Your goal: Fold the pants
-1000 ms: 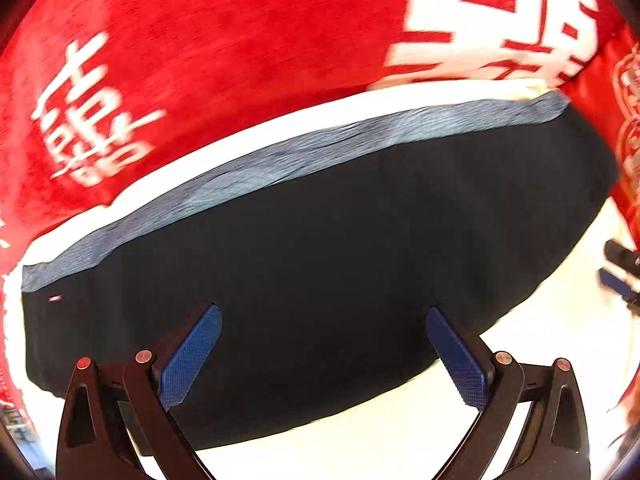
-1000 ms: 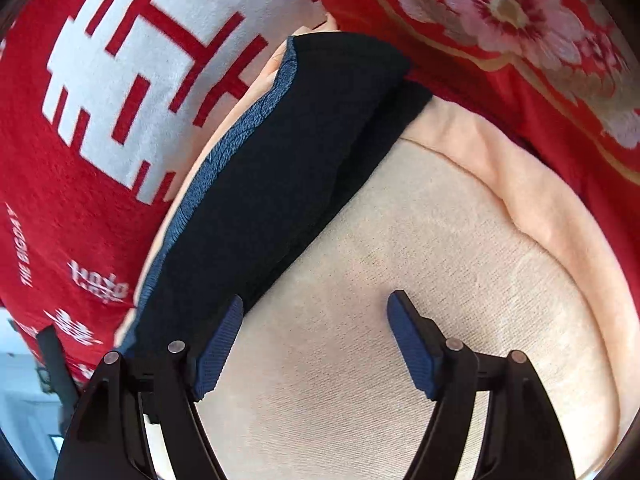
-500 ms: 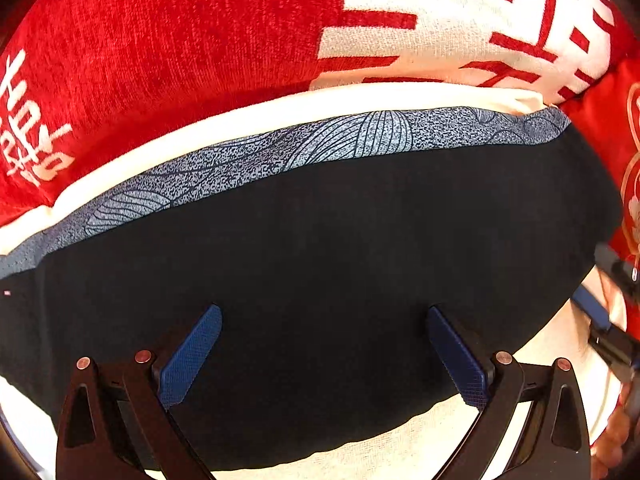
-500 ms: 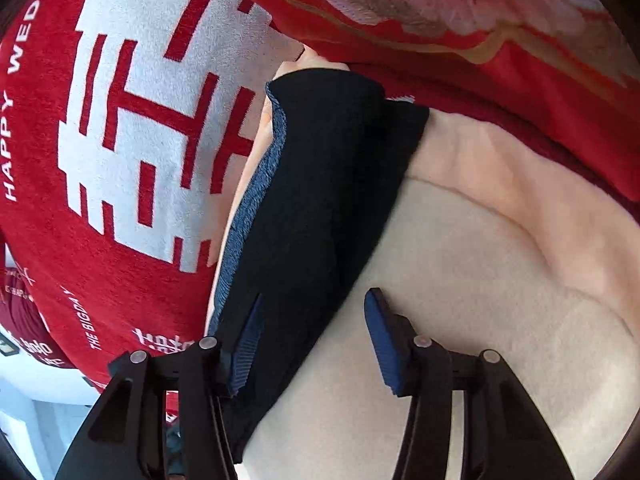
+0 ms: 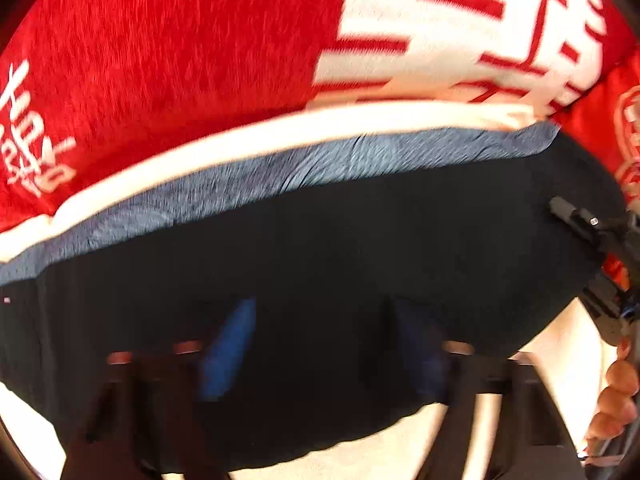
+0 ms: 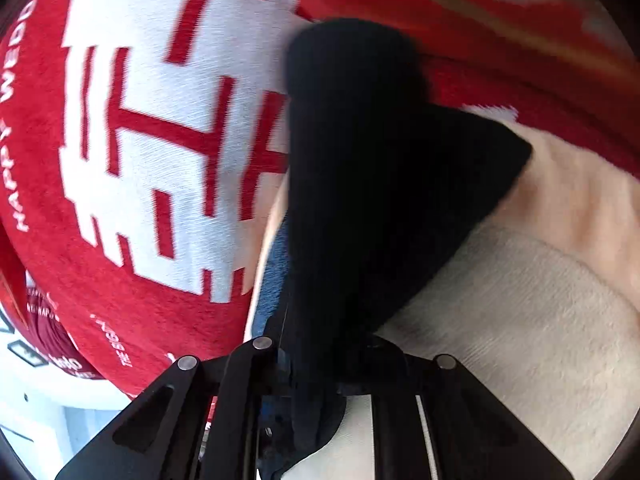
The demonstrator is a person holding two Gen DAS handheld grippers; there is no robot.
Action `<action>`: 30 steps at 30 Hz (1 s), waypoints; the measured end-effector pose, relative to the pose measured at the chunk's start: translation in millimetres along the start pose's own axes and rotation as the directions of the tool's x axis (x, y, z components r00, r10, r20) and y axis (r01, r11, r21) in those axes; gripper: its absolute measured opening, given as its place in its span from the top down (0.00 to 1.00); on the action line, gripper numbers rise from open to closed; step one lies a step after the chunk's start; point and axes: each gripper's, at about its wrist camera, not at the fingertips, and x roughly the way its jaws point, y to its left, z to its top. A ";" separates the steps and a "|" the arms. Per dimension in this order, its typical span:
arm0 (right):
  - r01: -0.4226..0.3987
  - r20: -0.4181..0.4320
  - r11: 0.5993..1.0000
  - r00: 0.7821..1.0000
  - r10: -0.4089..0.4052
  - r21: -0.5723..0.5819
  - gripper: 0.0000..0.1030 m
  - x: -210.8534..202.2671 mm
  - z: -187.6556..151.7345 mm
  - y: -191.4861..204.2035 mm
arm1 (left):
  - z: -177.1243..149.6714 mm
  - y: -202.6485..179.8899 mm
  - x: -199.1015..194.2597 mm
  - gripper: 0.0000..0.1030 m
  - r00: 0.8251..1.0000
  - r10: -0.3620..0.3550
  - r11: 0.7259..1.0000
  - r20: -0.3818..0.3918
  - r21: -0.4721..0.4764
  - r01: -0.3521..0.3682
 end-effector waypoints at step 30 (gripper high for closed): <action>0.425 0.201 0.610 0.893 -0.402 -0.669 0.83 47.0 -149.9 214.8 | -40.4 84.8 -59.5 0.27 0.984 -0.106 0.994 0.141 0.018 0.104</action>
